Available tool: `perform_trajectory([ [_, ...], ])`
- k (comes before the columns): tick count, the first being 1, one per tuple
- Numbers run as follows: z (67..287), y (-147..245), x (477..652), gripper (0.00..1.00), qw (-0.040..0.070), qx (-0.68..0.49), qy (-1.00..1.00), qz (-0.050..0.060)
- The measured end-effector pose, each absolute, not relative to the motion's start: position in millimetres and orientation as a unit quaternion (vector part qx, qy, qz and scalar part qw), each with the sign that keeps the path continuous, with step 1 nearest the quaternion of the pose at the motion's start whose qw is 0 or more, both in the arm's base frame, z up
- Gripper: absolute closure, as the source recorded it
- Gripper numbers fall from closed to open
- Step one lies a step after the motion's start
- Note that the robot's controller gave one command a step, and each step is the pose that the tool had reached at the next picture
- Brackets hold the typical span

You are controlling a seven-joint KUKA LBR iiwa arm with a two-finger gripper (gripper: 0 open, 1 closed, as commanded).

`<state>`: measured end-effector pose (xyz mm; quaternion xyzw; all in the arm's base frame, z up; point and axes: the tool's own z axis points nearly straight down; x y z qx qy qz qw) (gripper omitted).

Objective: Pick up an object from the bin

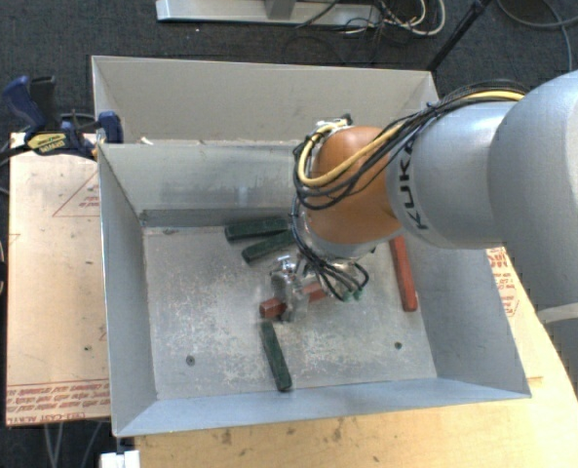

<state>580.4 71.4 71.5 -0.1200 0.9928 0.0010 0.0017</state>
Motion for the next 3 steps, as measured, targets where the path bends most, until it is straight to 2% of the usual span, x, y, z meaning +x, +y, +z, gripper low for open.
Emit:
perform_trajectory([
  [1, 191, 33, 605.3, 1.0, 0.002, -0.102, 0.995, 0.0],
  [2, 191, 33, 605.3, 1.0, 0.002, -0.102, 0.995, 0.001],
  [3, 235, 4, 609.6, 1.0, -0.002, -0.103, 0.995, 0.001],
])
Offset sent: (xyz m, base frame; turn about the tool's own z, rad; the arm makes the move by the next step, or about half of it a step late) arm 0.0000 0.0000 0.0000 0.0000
